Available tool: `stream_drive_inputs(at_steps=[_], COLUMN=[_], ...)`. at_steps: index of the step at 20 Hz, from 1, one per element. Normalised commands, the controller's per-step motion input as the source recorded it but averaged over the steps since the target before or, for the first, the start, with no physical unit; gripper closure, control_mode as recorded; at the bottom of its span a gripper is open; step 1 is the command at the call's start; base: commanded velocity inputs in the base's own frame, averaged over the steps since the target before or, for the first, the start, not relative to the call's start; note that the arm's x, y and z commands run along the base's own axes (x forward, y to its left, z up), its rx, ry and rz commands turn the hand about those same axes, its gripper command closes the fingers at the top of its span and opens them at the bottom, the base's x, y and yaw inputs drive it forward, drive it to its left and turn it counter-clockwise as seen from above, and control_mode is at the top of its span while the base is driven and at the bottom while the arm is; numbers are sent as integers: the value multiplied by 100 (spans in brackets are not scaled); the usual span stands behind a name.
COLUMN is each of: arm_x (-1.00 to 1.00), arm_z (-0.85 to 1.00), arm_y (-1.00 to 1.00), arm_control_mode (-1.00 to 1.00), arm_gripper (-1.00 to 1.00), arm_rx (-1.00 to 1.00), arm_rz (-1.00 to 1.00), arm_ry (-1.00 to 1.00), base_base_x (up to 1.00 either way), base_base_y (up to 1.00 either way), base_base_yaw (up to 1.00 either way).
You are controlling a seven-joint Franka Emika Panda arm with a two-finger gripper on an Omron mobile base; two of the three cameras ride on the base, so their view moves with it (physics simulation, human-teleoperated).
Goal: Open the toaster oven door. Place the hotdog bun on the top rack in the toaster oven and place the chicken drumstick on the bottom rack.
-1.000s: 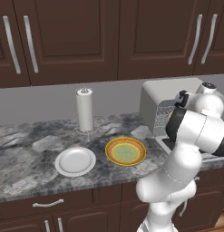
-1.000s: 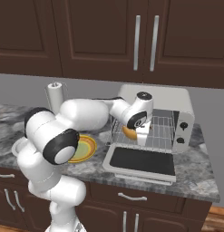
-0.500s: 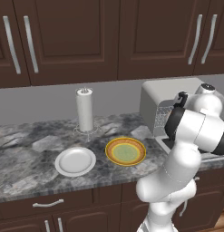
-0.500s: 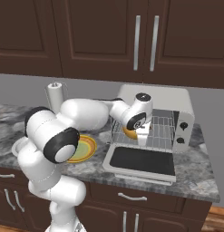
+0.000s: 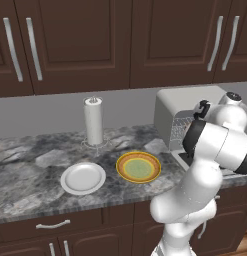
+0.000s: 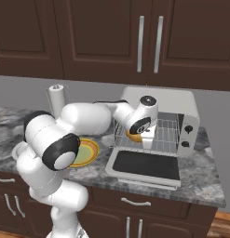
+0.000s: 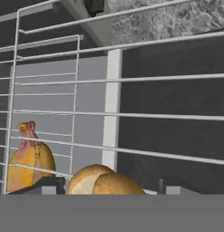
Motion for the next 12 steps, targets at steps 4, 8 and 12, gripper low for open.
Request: stream_drive_inputs(at_steps=[4,8,12], arm_x=[-5,-2,-24], arm_z=[20,20,33], arm_y=[-10,-12,-19], arm_control_mode=[-100,-100,-100], arm_gripper=[-100,-100,-100], arm_rx=[0,0,0], arm_rz=[-1,-2,-2], arm_ry=[-21,-15,-13], base_base_x=[0,0,0], base_base_y=[0,0,0], base_base_yaw=[0,0,0])
